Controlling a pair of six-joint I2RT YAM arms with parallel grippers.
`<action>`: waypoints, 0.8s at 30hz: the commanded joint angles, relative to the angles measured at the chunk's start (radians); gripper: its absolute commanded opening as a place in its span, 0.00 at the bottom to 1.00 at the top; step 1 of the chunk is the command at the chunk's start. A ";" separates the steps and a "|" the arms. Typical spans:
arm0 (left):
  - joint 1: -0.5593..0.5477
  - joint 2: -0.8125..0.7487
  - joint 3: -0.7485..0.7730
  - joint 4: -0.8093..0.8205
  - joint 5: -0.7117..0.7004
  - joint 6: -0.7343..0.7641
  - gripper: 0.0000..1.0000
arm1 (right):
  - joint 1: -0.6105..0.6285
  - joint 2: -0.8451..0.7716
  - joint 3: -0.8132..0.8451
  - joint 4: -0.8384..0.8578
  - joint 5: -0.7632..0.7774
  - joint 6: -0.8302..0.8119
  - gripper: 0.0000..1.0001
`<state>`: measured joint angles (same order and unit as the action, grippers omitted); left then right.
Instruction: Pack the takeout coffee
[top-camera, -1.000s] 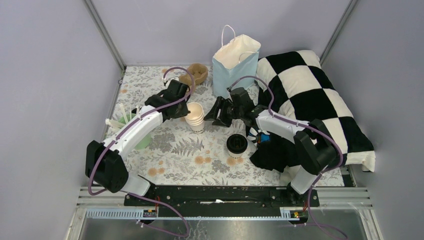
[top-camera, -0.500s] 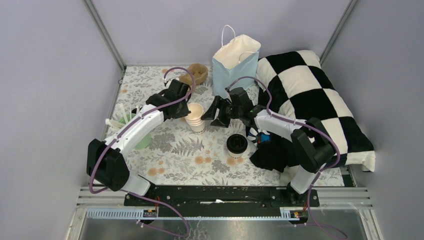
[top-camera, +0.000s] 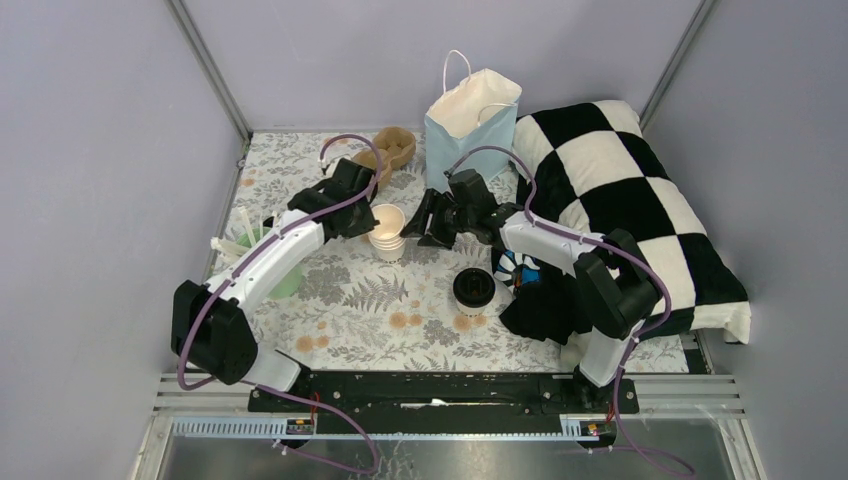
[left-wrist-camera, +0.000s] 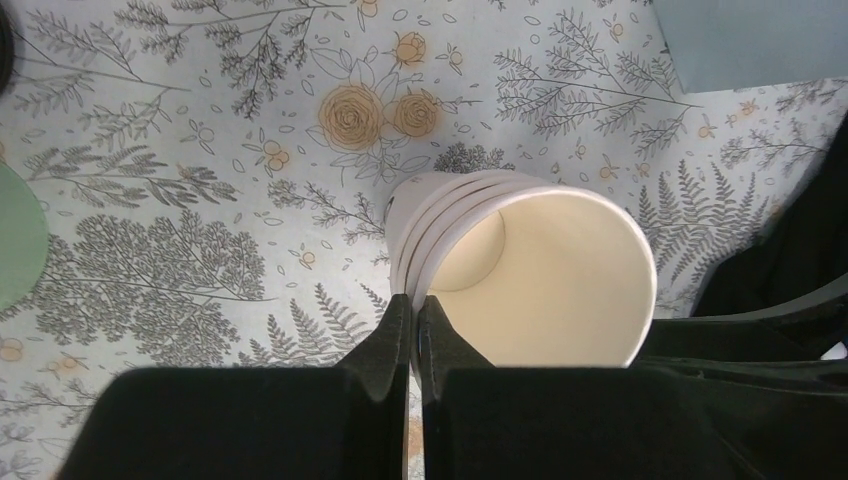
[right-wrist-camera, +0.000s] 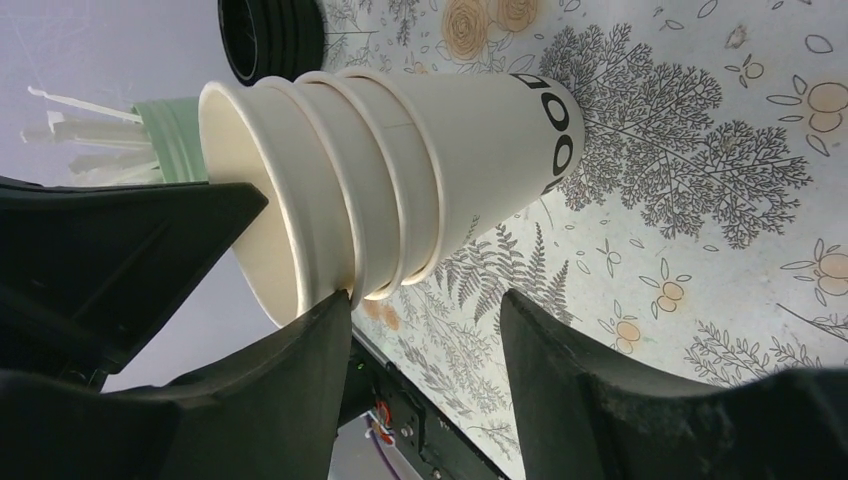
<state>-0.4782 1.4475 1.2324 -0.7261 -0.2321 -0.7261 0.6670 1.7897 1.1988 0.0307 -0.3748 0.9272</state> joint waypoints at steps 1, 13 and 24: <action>0.009 -0.090 -0.016 0.128 0.161 -0.113 0.00 | 0.043 0.017 0.056 -0.131 0.142 -0.078 0.62; 0.089 -0.119 -0.023 0.108 0.245 -0.232 0.00 | 0.161 0.094 0.274 -0.403 0.369 -0.246 0.63; 0.093 -0.029 0.107 -0.080 0.160 -0.241 0.00 | 0.141 0.005 0.305 -0.359 0.250 -0.442 0.73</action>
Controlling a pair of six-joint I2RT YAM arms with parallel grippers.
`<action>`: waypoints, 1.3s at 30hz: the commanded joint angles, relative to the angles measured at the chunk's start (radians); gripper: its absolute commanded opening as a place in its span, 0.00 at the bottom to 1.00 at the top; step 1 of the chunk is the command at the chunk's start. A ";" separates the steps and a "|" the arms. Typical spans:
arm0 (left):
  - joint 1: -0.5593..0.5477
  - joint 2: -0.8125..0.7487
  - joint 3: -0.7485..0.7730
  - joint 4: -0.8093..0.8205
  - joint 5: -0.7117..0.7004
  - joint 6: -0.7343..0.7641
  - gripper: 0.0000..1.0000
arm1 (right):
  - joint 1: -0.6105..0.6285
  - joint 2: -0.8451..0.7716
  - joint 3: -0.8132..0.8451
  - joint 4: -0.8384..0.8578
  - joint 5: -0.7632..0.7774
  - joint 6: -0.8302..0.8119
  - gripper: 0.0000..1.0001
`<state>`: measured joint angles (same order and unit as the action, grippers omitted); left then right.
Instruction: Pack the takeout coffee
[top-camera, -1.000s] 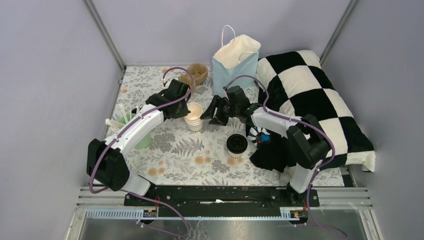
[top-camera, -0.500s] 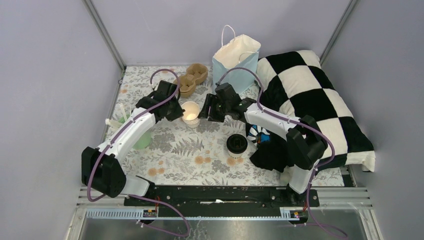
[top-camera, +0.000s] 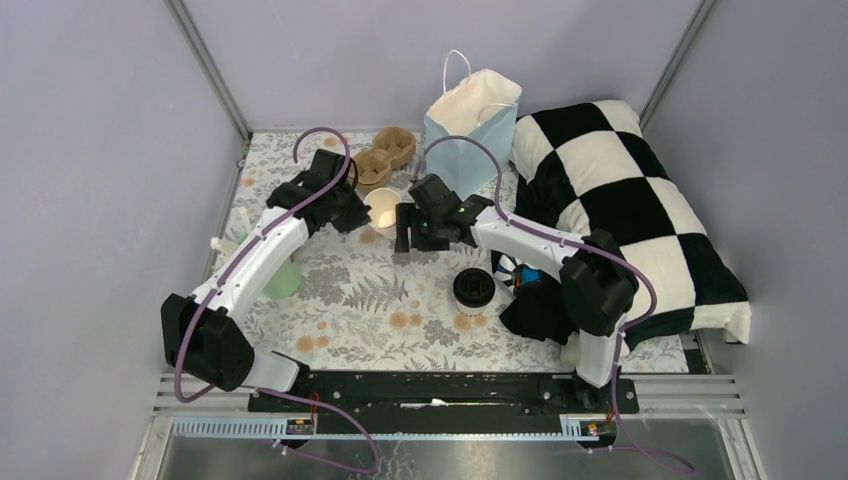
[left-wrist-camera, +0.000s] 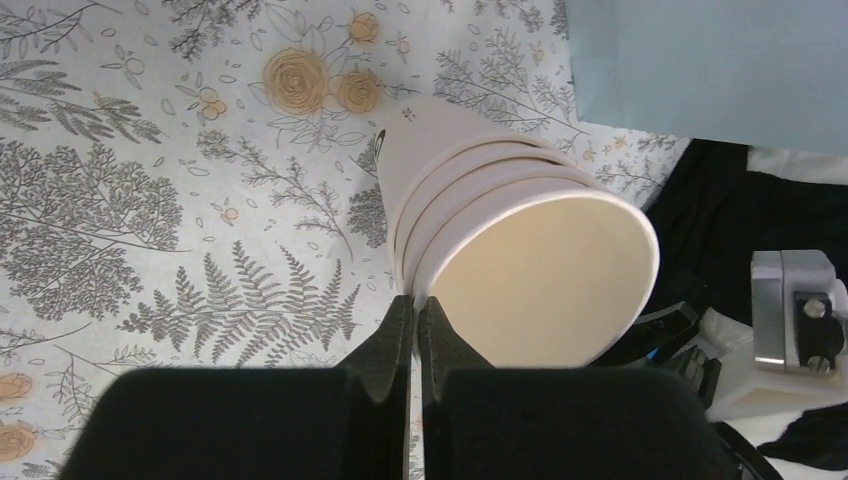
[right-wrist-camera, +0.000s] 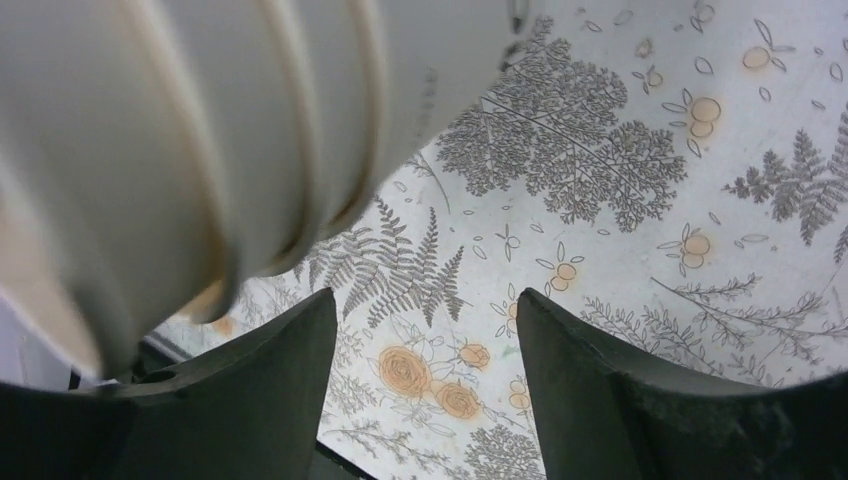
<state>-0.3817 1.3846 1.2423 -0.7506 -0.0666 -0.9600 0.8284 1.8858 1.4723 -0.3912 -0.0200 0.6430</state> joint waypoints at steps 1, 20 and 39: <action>-0.004 0.052 0.116 -0.086 -0.007 -0.005 0.00 | -0.021 -0.115 0.007 0.095 -0.137 -0.219 0.77; 0.014 0.143 0.233 -0.275 0.062 0.032 0.00 | -0.129 -0.250 -0.566 1.179 -0.432 -0.677 0.96; 0.030 0.117 0.188 -0.202 0.223 0.044 0.00 | -0.091 -0.105 -0.451 1.138 -0.398 -0.739 0.89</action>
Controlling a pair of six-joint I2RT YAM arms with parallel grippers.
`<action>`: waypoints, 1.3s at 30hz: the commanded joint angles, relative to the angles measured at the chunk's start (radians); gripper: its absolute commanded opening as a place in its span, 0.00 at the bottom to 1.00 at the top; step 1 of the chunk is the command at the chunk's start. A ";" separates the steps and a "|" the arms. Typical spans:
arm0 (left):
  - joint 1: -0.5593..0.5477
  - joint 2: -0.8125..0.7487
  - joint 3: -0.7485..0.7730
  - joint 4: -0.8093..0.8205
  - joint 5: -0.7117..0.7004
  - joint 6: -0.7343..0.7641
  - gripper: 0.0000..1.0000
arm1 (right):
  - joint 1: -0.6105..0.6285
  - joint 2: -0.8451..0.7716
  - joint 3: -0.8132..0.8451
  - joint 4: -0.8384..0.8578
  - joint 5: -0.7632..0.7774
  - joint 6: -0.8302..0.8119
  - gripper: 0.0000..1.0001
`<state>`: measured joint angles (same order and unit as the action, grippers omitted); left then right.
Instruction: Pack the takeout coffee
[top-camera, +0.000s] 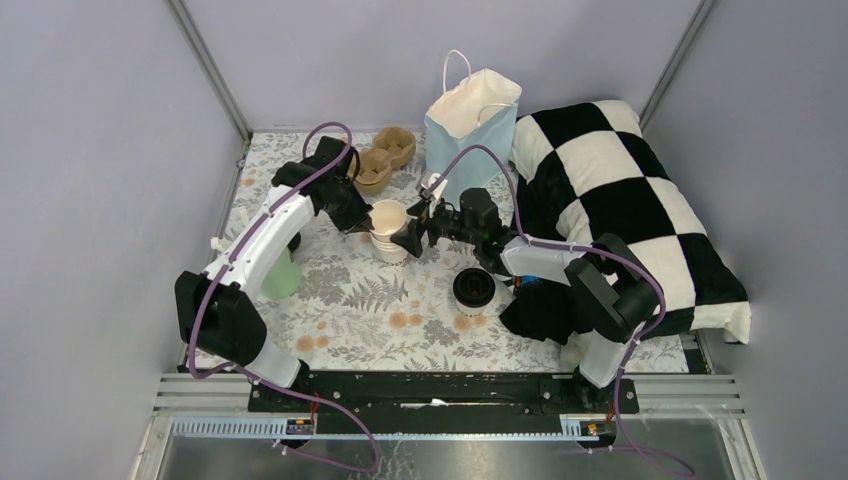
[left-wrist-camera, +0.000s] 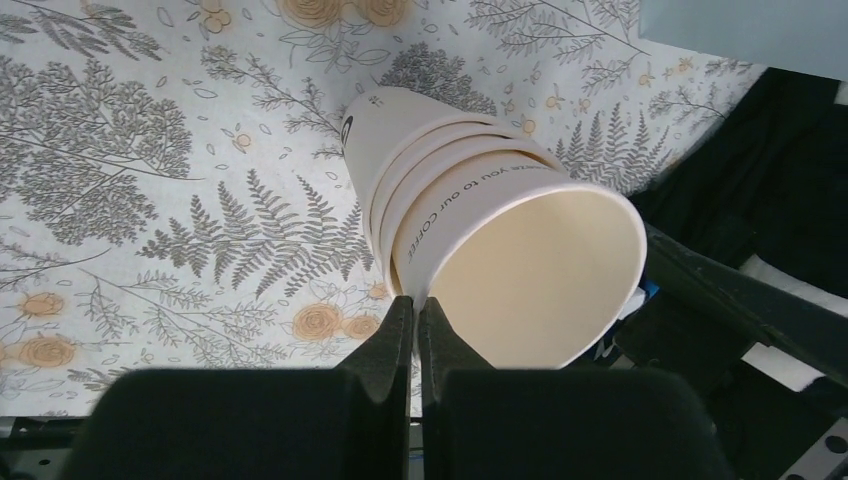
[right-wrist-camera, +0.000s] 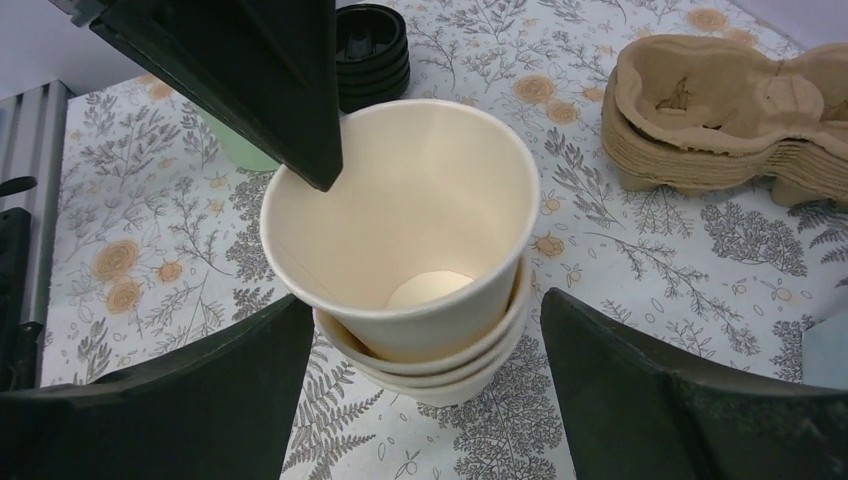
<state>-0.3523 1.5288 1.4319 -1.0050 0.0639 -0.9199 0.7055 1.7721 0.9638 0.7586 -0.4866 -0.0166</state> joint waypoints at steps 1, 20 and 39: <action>0.001 -0.028 -0.002 0.054 0.084 0.007 0.00 | 0.034 0.008 0.049 -0.010 0.077 -0.079 0.89; -0.030 -0.023 0.154 -0.058 -0.214 0.157 0.00 | 0.034 -0.338 0.059 -0.396 0.311 0.042 0.95; -0.030 -0.011 0.001 0.157 -0.223 0.110 0.00 | 0.022 -0.667 -0.104 -0.562 0.478 -0.014 0.99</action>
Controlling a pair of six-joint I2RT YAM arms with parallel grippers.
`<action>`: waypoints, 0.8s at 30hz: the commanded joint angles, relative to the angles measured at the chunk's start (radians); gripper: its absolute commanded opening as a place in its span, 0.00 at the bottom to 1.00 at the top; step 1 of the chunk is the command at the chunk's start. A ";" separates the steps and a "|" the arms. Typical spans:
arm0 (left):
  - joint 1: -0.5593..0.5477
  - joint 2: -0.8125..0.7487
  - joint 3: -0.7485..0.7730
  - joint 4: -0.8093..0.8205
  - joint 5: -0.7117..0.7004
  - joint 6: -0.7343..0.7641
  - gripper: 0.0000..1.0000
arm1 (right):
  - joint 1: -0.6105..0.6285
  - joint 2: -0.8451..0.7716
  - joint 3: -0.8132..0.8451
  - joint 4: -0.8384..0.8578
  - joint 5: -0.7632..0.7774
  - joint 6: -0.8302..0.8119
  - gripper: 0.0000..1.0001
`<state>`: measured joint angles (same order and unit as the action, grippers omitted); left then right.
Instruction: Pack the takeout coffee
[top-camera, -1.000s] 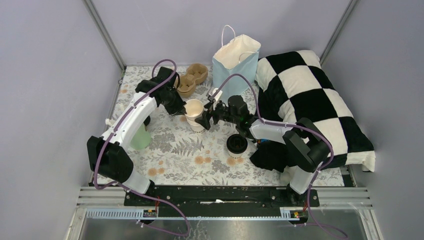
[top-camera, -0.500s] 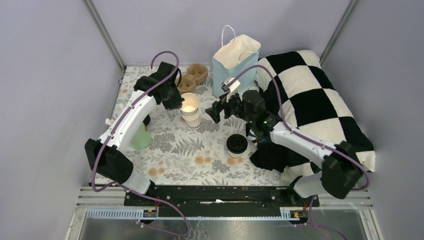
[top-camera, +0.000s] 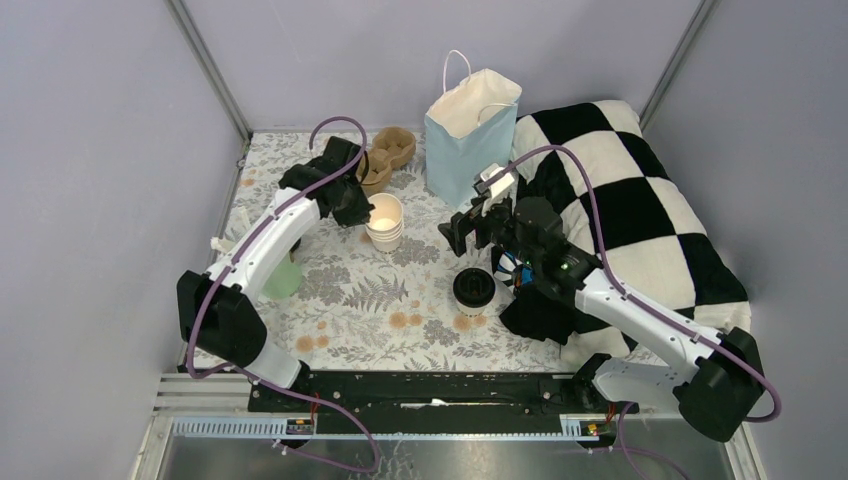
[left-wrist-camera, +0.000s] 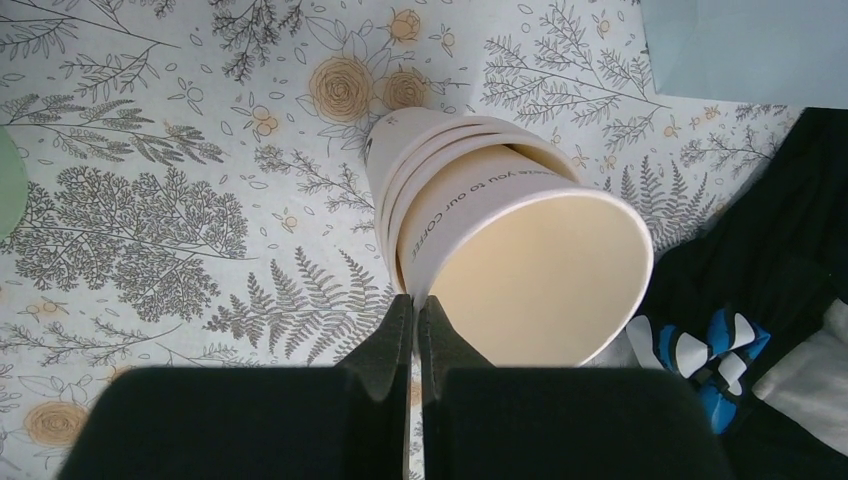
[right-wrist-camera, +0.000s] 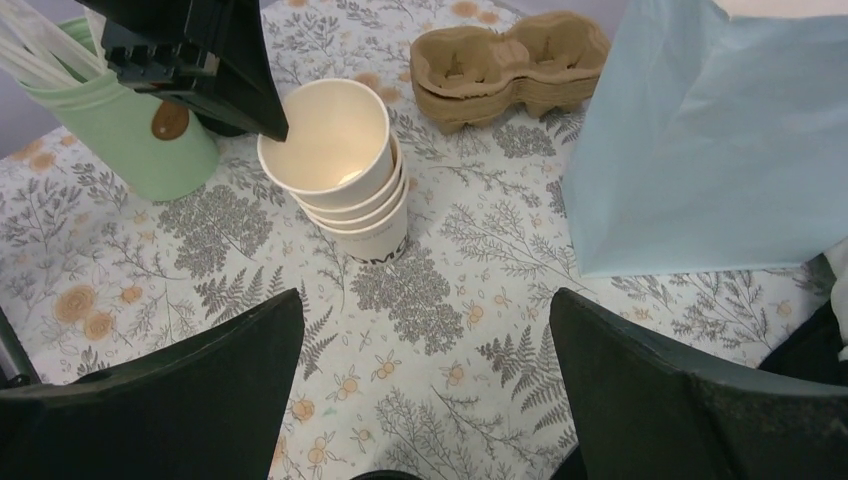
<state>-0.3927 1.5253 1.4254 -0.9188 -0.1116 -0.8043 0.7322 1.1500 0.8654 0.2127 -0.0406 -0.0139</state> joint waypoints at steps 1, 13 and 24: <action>0.019 -0.004 0.013 0.071 -0.062 0.004 0.00 | -0.005 -0.053 -0.007 -0.026 0.032 -0.017 0.99; 0.243 0.052 0.017 0.149 -0.065 0.107 0.00 | -0.008 -0.154 -0.047 -0.100 0.065 -0.032 1.00; 0.440 0.218 0.207 0.184 -0.089 0.198 0.00 | -0.011 -0.193 -0.063 -0.161 0.082 -0.037 1.00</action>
<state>-0.0021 1.7016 1.5242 -0.7868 -0.1707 -0.6575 0.7300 0.9859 0.8066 0.0673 0.0162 -0.0399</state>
